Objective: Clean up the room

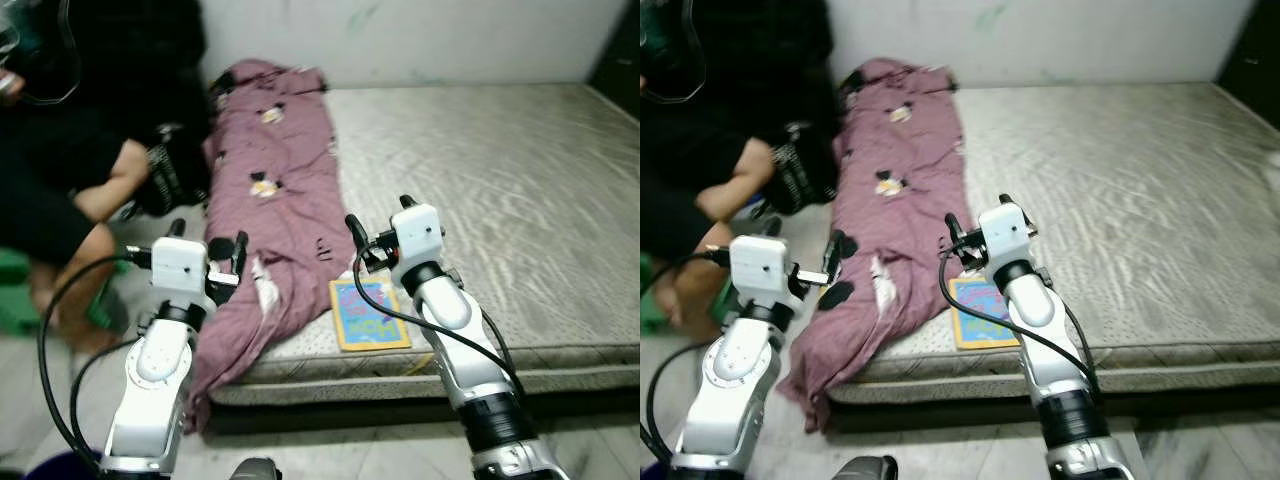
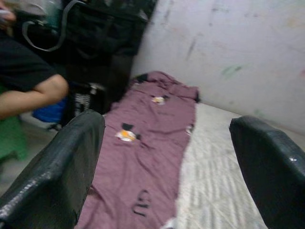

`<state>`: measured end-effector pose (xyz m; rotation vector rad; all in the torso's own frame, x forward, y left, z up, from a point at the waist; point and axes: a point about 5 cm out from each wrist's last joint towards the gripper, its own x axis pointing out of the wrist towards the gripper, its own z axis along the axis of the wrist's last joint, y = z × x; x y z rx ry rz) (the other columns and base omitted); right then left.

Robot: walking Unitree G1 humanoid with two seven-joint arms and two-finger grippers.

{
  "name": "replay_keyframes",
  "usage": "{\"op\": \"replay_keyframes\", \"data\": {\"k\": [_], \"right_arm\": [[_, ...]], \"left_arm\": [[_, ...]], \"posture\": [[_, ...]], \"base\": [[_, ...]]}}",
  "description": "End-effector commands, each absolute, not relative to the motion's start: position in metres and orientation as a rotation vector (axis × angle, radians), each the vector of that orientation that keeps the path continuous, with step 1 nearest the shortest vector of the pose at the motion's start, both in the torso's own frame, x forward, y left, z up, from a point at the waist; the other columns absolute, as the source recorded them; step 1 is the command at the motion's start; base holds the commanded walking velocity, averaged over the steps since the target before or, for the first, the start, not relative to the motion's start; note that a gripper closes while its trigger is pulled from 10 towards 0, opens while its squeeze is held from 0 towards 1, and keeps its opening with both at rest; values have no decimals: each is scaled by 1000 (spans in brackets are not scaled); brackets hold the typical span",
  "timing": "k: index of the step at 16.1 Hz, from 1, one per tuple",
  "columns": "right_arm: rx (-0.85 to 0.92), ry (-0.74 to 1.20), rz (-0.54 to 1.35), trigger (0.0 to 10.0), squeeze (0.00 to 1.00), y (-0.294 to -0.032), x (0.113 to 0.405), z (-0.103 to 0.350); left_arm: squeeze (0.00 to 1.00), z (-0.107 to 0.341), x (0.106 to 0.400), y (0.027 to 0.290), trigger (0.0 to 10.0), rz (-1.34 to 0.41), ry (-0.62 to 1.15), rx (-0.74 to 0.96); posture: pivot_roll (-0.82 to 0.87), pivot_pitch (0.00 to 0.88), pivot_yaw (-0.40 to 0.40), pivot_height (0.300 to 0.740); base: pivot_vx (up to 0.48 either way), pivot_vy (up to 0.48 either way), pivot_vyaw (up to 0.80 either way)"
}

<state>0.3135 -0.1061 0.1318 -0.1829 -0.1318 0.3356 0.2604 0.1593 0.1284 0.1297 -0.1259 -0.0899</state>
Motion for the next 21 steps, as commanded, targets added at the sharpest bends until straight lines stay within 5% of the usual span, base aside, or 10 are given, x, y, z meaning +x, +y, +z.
{"op": "replay_keyframes", "data": {"k": [1, 10, 21], "right_arm": [[-192, -146, 336, 10000, 0, -107, 317, 136], [-197, -144, 341, 10000, 0, -106, 318, 135], [-166, -142, 340, 10000, 0, -106, 320, 134]], "left_arm": [[0, 129, 262, 158, 10000, -102, -128, 130], [0, 128, 264, 159, 10000, -93, -121, 132], [0, 127, 265, 158, 10000, -91, -126, 144]], "posture": [[31, 0, -3, 740], [32, 0, -4, 740], [39, 0, -9, 740]], "base": [[0, 0, 719], [0, 0, 613], [0, 0, 0]]}}
